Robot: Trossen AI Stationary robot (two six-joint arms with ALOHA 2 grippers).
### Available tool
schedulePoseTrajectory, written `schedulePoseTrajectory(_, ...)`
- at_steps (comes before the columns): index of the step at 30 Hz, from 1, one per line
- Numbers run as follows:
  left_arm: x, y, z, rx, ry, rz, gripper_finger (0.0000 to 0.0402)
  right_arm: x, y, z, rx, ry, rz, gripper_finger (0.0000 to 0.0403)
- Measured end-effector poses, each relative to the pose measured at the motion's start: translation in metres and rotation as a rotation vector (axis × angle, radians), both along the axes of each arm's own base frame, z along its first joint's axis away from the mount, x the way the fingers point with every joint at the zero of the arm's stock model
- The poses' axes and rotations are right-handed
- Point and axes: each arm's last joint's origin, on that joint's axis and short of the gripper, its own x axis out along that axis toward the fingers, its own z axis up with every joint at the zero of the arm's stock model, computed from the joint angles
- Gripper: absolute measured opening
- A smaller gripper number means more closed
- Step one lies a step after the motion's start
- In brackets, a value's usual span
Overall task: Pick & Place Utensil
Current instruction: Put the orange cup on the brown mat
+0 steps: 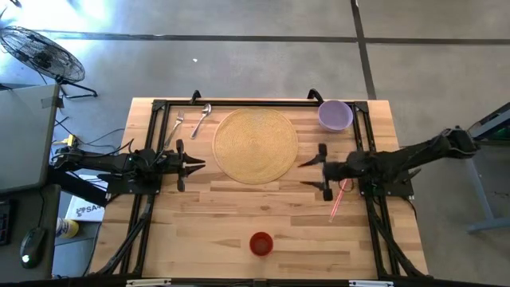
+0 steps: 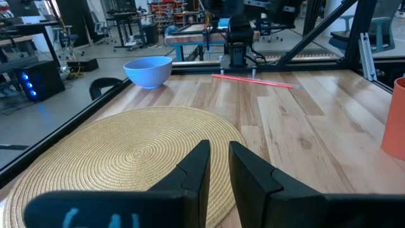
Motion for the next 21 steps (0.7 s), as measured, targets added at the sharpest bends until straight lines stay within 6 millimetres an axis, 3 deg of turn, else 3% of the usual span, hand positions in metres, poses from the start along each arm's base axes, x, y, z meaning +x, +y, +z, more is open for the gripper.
schedulePoseTrajectory(8,0.000,0.000,0.000,0.000,0.000,0.000,0.0056,0.026,0.032,-0.014,-0.027,0.112,0.195,0.0250)
schedulePoseTrajectory(21,0.000,0.000,0.000,0.000,0.000,0.000,0.0056,0.057,0.066,-0.068,0.004,0.145,0.281,0.0311)
